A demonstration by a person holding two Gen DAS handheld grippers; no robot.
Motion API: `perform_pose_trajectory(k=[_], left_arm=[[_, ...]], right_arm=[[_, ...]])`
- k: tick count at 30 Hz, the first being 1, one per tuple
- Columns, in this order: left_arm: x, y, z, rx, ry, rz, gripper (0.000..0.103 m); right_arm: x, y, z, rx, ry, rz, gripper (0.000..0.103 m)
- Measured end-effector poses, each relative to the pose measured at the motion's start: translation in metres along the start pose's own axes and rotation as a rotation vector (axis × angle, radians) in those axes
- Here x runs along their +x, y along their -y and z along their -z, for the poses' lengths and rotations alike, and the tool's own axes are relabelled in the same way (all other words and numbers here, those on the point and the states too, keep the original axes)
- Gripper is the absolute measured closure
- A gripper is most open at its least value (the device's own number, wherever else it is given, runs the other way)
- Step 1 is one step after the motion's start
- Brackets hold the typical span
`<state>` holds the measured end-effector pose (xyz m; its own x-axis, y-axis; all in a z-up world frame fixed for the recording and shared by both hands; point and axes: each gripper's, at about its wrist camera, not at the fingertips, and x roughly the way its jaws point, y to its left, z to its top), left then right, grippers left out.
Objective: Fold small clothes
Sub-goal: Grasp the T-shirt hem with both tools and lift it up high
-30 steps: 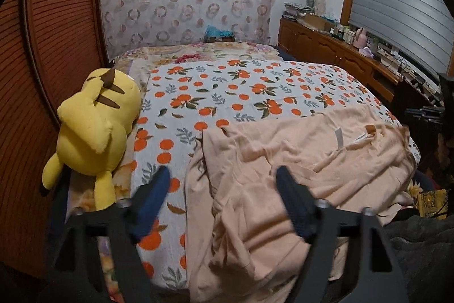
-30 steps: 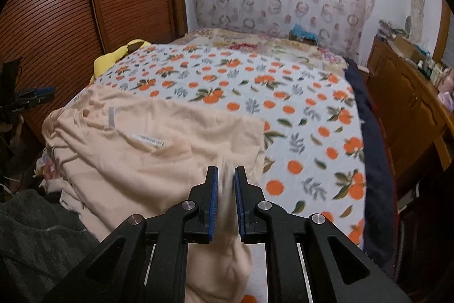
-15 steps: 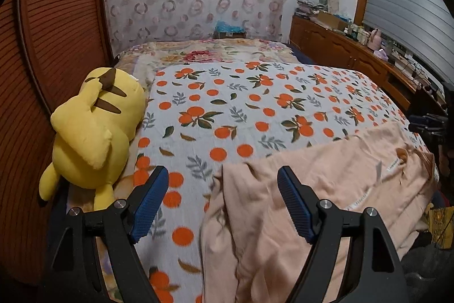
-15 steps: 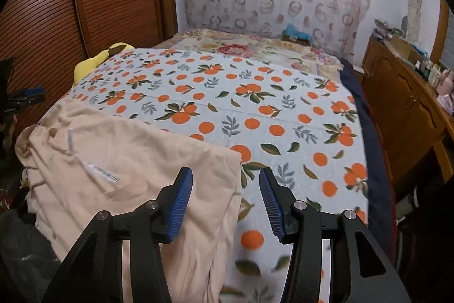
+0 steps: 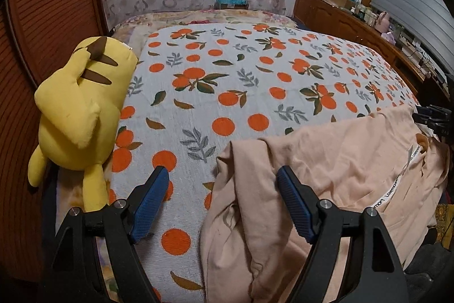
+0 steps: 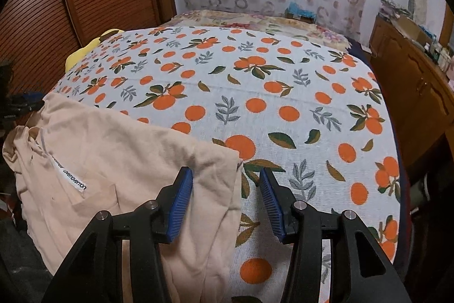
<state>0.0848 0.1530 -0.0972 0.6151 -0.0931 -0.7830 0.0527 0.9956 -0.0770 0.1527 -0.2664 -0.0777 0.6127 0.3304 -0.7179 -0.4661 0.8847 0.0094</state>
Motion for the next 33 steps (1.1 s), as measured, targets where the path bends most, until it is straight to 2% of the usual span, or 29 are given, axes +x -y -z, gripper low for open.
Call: perform_pose_trajectory(k=[8,14,15,17,18,19,20,25,33], left_arm=[[0.006,0.003,-0.003,0.023,-0.005,0.020,0.023],[0.009,0.009,-0.003,0.054,-0.024,0.097,0.053],[0.009,0.011,-0.002,0.062,-0.027,0.114,0.064],[0.007,0.014,-0.002,0.064,-0.037,0.158,0.080],[0.006,0.014,-0.002,0.063,-0.038,0.171,0.088],[0.002,0.016,-0.001,0.063,-0.029,0.181,0.090],[-0.003,0.017,-0.002,0.063,-0.017,0.187,0.090],[-0.064,0.027,-0.020,0.069,0.124,0.174,0.092],[-0.187,0.055,-0.060,0.136,0.387,0.195,0.092]], right_arm=[[0.014,-0.004,-0.007,-0.054,-0.028,-0.001,0.040],[0.015,-0.008,-0.005,-0.075,-0.023,-0.008,0.041],[0.015,-0.010,-0.004,-0.083,-0.018,-0.012,0.046],[0.013,-0.016,-0.001,-0.104,-0.011,-0.041,0.065],[0.012,-0.019,0.000,-0.114,-0.014,-0.059,0.080],[0.012,-0.023,0.001,-0.120,-0.020,-0.072,0.091],[0.009,-0.027,0.002,-0.129,-0.019,-0.071,0.091],[-0.027,-0.030,0.001,-0.095,0.076,-0.006,0.094],[-0.151,-0.035,-0.013,-0.096,0.347,-0.013,0.095]])
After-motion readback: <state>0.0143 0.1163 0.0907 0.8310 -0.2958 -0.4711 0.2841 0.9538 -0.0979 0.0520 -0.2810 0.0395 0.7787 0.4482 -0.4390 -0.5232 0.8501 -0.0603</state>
